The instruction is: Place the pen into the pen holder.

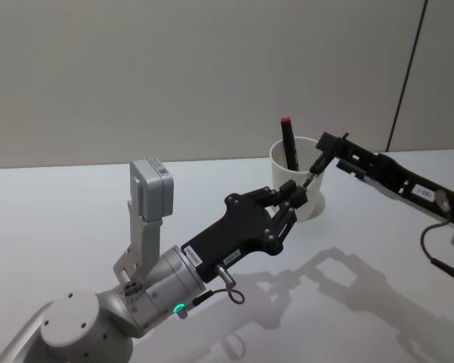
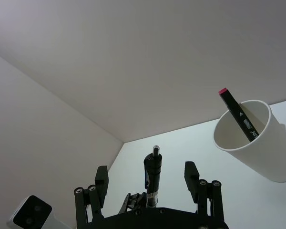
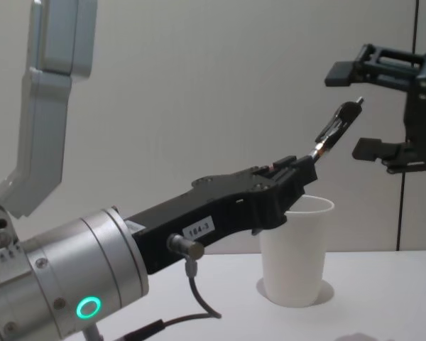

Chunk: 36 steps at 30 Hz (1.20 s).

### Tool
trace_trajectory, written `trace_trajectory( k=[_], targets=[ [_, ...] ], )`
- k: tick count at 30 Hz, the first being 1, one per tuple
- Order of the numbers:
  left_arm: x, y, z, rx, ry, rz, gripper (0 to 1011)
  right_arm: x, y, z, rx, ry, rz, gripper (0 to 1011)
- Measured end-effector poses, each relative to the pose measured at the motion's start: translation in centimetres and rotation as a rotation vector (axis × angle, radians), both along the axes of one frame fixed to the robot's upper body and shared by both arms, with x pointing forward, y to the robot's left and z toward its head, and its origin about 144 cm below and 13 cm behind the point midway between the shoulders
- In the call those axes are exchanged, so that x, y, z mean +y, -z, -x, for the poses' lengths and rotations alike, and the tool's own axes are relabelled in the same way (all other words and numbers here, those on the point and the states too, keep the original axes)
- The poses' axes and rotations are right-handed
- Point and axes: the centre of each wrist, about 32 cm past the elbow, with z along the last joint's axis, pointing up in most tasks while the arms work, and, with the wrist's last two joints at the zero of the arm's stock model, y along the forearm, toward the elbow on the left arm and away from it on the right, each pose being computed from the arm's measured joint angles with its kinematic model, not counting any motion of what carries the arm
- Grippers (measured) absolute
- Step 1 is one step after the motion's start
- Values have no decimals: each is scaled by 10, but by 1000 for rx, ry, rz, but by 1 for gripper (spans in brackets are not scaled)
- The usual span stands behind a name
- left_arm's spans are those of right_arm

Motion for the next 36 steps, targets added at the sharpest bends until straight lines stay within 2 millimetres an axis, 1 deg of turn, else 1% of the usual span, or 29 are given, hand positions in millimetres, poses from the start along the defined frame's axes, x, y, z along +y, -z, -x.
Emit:
trace_trajectory(
  k=[15,36],
  targets=[
    [0,0,0,0,0,0,128,13,2,-9,0,-3,4,1001],
    [0,0,0,0,0,0,128,12,2,-6,15,18,-3,1001]
  ],
)
